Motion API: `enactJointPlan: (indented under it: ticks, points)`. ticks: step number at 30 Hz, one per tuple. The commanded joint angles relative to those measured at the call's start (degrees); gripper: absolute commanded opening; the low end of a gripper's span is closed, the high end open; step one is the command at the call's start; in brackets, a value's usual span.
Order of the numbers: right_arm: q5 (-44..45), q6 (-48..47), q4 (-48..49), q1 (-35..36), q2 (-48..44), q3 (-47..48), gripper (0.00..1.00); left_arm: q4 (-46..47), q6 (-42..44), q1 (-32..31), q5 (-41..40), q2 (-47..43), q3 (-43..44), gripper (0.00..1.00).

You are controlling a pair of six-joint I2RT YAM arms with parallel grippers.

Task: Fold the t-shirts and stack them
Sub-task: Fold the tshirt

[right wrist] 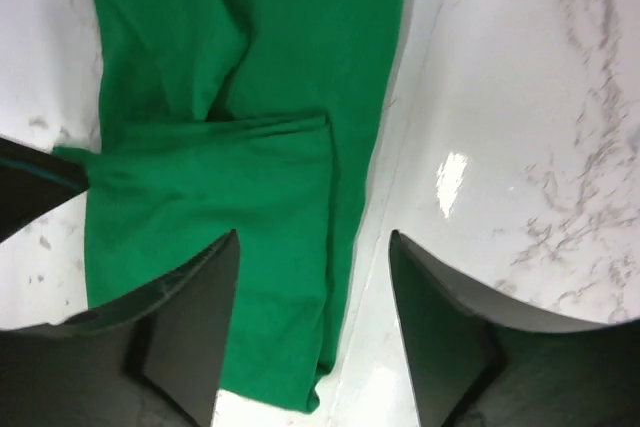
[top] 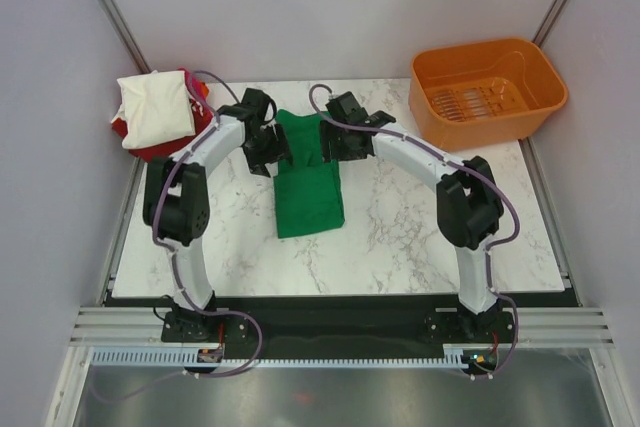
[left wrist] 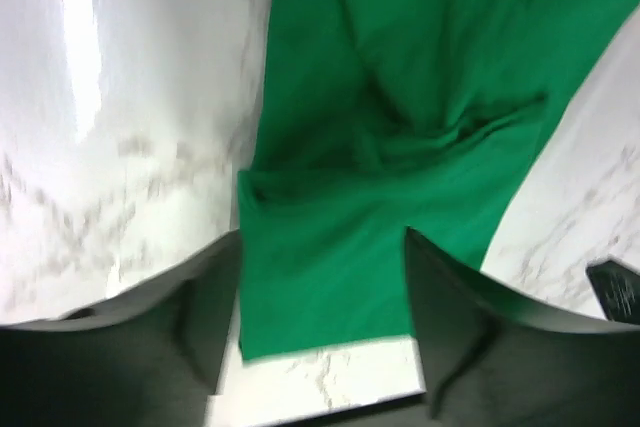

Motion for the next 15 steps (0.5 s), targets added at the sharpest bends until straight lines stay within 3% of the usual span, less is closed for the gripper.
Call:
enactJointPlan:
  ticks: [1, 4, 7, 11, 15]
  points:
    - [5.5, -0.2, -3.3, -2.3, 4.0, 9.1, 0.73, 0.6, 4.4, 1.7, 3.6, 7.5, 12.0, 0.79]
    - [6.8, 0.0, -7.1, -3.1, 6.2, 15.6, 0.73, -3.5, 6.4, 2.5, 5.6, 15.3, 25.0, 0.84]
    - [7.3, -0.2, -7.6, -2.9, 3.1, 13.6, 0.73, -8.4, 7.6, 2.5, 3.9, 15.6, 31.2, 0.84]
    - [0.7, 0.0, -1.3, -2.2, -6.9, -2.7, 0.73, -8.1, 7.3, 2.5, 0.2, 6.1, 23.6, 0.83]
    - [-7.3, 1.9, 5.9, 0.5, -13.4, -15.9, 0.71, -5.2, 6.8, 2.5, -0.1, -7.6, 8.0, 0.83]
